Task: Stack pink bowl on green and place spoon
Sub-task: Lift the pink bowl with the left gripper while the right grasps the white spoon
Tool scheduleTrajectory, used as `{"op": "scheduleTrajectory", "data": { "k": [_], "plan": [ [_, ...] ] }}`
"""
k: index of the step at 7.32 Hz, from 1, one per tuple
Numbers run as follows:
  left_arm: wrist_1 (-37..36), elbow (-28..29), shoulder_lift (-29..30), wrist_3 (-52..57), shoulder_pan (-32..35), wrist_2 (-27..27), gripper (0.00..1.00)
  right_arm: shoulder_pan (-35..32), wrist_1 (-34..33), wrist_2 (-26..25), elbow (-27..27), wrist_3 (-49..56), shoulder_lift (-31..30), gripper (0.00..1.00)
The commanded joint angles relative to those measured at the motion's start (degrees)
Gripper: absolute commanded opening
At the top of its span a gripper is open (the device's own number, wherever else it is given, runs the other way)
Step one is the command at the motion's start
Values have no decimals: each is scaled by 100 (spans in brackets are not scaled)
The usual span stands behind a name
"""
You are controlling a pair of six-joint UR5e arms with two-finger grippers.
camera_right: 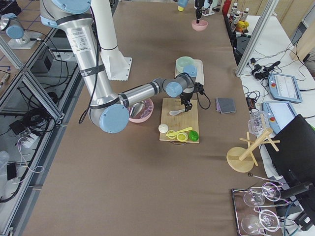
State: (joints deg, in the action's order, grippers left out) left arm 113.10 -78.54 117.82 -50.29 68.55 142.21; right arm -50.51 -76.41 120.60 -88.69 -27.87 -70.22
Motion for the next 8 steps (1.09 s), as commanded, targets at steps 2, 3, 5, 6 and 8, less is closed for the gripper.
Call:
{"op": "scheduleTrajectory", "data": {
  "k": [2,3,5,6,8],
  "plan": [
    [19,-30,4,-7,0,9,0,-12,-6,7,97,-7,-9,69],
    [10,-56,4,2,0,9,0,-12,3,7,71,-7,-18,67],
    [19,-56,-5,2,0,17,0,-20,3,7,71,-7,-27,16],
    [19,-56,-5,2,0,9,0,-20,-6,-28,71,-7,-70,8],
    [19,-56,-5,2,0,17,0,-20,-6,-107,19,-7,-106,10]
  ]
}}
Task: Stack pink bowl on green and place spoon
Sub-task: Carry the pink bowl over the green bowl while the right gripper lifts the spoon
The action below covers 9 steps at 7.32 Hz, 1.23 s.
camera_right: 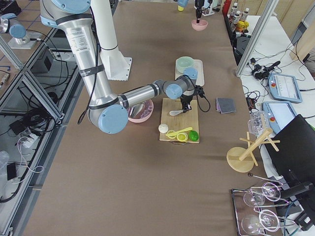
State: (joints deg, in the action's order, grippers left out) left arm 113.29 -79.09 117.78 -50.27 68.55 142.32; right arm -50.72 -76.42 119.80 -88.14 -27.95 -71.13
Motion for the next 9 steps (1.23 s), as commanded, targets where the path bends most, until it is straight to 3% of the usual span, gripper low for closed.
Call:
{"op": "scheduleTrajectory", "data": {
  "k": [1,2,5,7,9],
  "plan": [
    [0,8,0,0,0,6,0,-17,-5,-10,-45,0,-6,10],
    [0,-1,0,0,0,6,0,-156,-31,69,-71,0,29,0],
    [0,-88,148,-288,-70,6,0,-386,-663,175,-546,-61,247,0],
    [18,-116,621,-1192,-594,-81,0,-613,-699,280,-528,-88,354,0],
    [532,-150,1123,-2742,-1323,-685,0,-965,-664,595,-546,-114,407,0]
  ]
}}
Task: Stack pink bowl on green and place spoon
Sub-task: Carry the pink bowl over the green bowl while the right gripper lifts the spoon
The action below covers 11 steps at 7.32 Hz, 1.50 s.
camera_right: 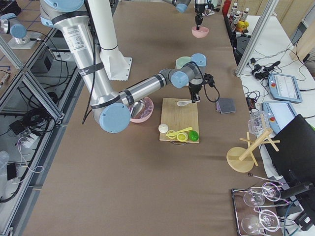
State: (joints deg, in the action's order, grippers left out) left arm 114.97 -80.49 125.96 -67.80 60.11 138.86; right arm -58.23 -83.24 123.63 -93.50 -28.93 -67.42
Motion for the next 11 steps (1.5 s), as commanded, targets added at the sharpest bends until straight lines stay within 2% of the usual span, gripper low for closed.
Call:
{"op": "scheduleTrajectory", "data": {
  "k": [1,2,4,11],
  "plan": [
    [664,-10,541,-1755,-813,-708,0,-294,45,328,-11,-16,45,0],
    [676,7,735,-2024,-1095,-1025,0,-303,10,329,-2,-16,115,0],
    [798,25,763,-2061,-1588,-1693,0,-242,54,329,7,-322,177,0],
    [1027,-19,605,-2308,-1827,-1713,0,-84,62,329,33,-675,300,0]
  ]
}}
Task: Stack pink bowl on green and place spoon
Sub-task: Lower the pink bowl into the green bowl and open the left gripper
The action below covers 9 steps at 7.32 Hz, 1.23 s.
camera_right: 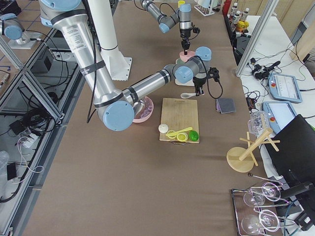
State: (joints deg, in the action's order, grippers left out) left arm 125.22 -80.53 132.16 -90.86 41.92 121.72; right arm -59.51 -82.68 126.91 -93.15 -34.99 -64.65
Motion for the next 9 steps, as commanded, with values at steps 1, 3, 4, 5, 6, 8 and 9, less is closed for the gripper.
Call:
{"op": "scheduleTrajectory", "data": {
  "k": [1,3,4,5,6,8,9],
  "plan": [
    [3,-15,-15,-19,-61,1,0,62,7,0,7,-78,22,0],
    [20,-24,-15,-28,-158,10,0,80,7,0,-2,-79,31,0],
    [46,-50,-67,-28,-167,27,0,80,7,0,-19,-96,31,0],
    [55,-224,-250,-19,-167,45,0,80,7,0,-19,-96,31,0],
    [47,-296,-313,-19,-167,45,0,89,7,0,-19,-114,48,0],
    [47,-288,-305,-37,-202,45,0,106,15,0,-37,-131,49,0],
    [47,-279,-296,-37,-219,36,0,106,7,0,-37,-123,49,0]
  ]
}}
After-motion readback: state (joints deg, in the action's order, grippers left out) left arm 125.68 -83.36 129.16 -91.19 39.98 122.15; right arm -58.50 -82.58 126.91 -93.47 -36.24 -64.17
